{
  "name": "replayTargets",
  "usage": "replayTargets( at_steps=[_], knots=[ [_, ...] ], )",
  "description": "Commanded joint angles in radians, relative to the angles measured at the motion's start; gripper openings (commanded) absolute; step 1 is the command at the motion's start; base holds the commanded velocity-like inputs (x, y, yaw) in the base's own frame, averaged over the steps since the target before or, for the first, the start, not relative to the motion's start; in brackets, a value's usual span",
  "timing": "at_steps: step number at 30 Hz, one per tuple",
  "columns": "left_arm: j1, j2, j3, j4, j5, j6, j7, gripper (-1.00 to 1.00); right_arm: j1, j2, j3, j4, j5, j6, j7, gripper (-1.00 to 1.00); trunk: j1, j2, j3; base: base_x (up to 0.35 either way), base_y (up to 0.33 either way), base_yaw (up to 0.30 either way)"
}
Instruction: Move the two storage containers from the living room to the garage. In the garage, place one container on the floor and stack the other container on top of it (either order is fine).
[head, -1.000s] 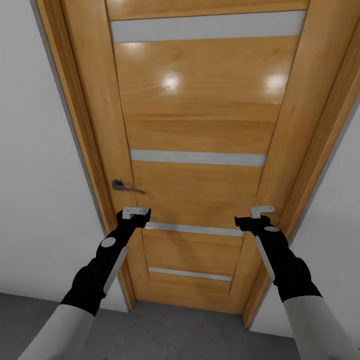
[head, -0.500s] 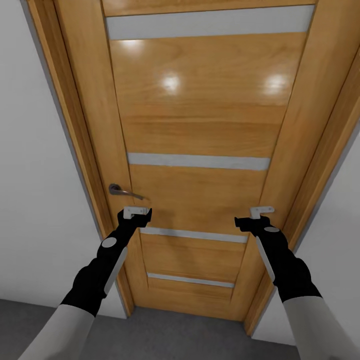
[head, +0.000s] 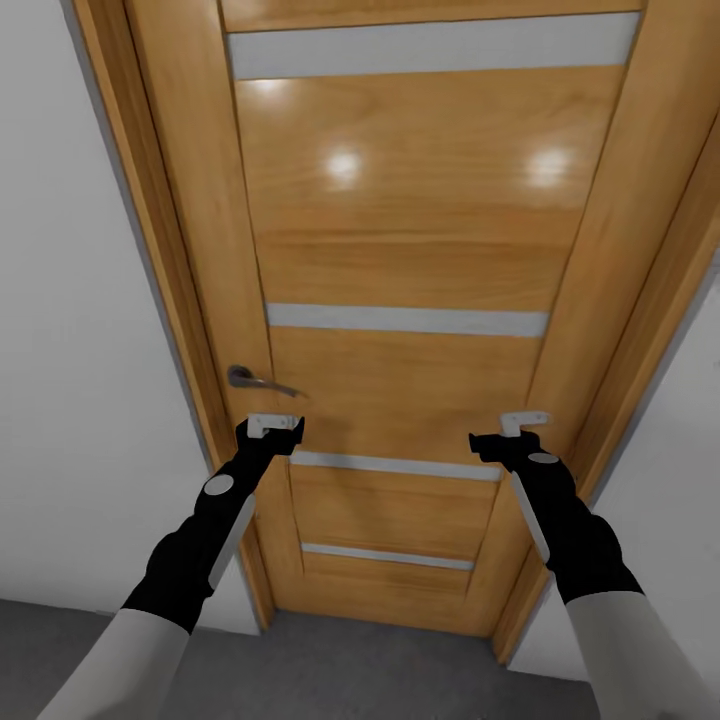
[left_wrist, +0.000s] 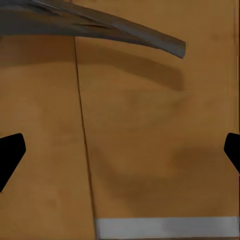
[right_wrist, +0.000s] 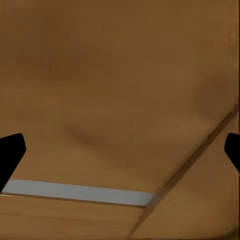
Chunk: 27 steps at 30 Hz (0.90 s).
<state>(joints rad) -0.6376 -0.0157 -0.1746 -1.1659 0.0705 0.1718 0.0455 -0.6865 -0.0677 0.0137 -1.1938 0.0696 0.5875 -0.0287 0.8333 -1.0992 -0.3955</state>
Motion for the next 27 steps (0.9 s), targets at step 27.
replayTargets(
  at_steps=[27],
  knots=[
    [-0.001,0.001,-0.001,0.01,0.009,0.005,0.005,1.0,-0.001,0.0,0.003,-0.001,0.007,0.006,-0.003,1.0,0.0,-0.001,0.01,0.046,0.044,-0.148]
  ],
)
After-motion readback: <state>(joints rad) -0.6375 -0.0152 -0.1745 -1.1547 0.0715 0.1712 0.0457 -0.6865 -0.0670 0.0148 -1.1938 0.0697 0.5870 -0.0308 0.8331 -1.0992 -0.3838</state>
